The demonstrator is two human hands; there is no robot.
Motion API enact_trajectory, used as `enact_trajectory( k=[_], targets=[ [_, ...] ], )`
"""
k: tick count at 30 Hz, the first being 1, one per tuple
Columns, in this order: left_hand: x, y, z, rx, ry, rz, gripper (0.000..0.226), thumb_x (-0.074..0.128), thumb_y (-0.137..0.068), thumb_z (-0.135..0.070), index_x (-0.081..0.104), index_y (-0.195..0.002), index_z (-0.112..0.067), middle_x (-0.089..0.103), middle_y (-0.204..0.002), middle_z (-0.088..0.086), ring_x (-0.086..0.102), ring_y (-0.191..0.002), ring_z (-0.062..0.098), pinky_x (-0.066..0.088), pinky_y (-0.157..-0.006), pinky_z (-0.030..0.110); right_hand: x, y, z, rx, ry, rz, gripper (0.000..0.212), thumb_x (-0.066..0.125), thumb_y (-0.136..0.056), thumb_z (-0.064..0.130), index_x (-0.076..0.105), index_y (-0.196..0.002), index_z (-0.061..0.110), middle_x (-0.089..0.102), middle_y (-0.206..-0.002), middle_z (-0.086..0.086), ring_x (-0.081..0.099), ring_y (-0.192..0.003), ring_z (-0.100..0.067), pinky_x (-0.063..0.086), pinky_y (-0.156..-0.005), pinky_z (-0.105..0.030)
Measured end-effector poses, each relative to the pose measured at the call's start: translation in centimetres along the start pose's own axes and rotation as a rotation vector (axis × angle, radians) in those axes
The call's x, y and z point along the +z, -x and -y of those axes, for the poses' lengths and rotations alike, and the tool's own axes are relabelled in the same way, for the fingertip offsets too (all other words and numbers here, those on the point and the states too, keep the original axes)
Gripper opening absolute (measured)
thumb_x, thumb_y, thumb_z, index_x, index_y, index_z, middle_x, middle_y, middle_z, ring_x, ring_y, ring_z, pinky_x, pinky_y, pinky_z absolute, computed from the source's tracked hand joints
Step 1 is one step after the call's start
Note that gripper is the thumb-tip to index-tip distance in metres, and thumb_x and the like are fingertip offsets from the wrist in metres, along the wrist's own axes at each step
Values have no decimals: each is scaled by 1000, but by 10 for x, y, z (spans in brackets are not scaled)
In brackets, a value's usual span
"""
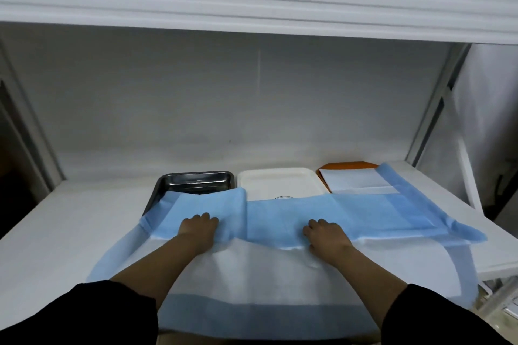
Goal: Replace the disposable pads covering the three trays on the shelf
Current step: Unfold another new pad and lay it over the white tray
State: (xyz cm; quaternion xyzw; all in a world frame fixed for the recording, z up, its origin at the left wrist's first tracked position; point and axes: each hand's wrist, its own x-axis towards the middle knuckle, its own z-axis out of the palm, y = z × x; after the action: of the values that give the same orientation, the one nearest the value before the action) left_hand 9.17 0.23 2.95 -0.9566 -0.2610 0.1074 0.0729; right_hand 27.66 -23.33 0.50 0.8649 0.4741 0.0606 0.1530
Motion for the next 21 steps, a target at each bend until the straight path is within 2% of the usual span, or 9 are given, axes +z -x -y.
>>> enact_trajectory(
  k=[8, 11, 12, 14, 15, 17, 19, 20, 21],
  targets=[
    [23, -28, 13, 51, -7, 100, 60, 56, -91, -27, 28, -143, -21, 42, -138, 4, 47, -125, 23, 39, -100, 34, 14, -24, -3, -92, 4, 90, 43, 45, -92, 26, 43, -132, 11, 46, -128, -12, 51, -108, -32, 27, -72, -32],
    [27, -30, 15, 48, -2, 111, 57, 58, -90, -25, 31, -140, -20, 43, -136, 5, 50, -122, 24, 41, -99, 34, 20, -27, -9, -111, 14, 74, 40, 46, -90, 20, 47, -129, 10, 50, -123, -13, 56, -98, -33, 27, -68, -33],
    [28, -31, 15, 49, -21, 107, 57, 58, -90, -24, 31, -140, -19, 42, -135, 6, 51, -121, 25, 41, -98, 34, 21, -27, -9, -124, 18, 15, 38, 55, -86, 20, 54, -123, 10, 55, -115, -13, 60, -87, -32, 28, -64, -32],
    [29, -31, 15, 46, -63, 109, 54, 57, -91, -21, 32, -138, -17, 41, -134, 8, 52, -120, 26, 42, -97, 34, 23, -28, -6, -133, 70, 63, 40, 84, -50, 26, 70, -87, 15, 62, -79, -6, 57, -48, -22, 22, -49, -27],
    [30, -30, 14, 38, -77, 117, 53, 56, -91, -20, 33, -138, -16, 41, -135, 9, 52, -120, 26, 42, -97, 34, 26, -30, -6, -137, 56, 49, 44, 89, -30, 26, 69, -68, 19, 58, -62, -2, 48, -34, -17, 16, -44, -24],
    [31, -30, 14, 16, -101, 138, 49, 54, -92, -20, 36, -137, -15, 43, -135, 8, 53, -120, 26, 42, -97, 34, 41, -39, -11, -125, 71, -83, 47, 89, -13, 22, 64, -53, 20, 51, -50, 0, 39, -24, -14, 10, -42, -21],
    [31, -28, 15, -16, -115, 149, 45, 52, -93, -21, 40, -136, -16, 48, -135, 7, 53, -121, 24, 42, -99, 32, 25, -32, -5, -56, 54, -52, 43, 90, -22, 19, 67, -58, 17, 56, -54, -3, 49, -31, -18, 17, -41, -23],
    [32, -27, 16, -32, -117, 150, 43, 51, -93, -22, 41, -135, -15, 50, -135, 6, 53, -122, 23, 41, -99, 31, 16, -28, -4, -44, 68, 8, 36, 88, -44, 18, 71, -75, 13, 63, -69, -8, 61, -48, -24, 28, -45, -26],
    [32, -26, 17, -46, -119, 151, 42, 50, -94, -22, 41, -135, -15, 51, -134, 5, 53, -122, 22, 41, -100, 31, 11, -25, -5, -19, 43, 42, 29, 74, -70, 13, 68, -99, 9, 65, -92, -13, 66, -75, -29, 40, -57, -31]
  ],
)
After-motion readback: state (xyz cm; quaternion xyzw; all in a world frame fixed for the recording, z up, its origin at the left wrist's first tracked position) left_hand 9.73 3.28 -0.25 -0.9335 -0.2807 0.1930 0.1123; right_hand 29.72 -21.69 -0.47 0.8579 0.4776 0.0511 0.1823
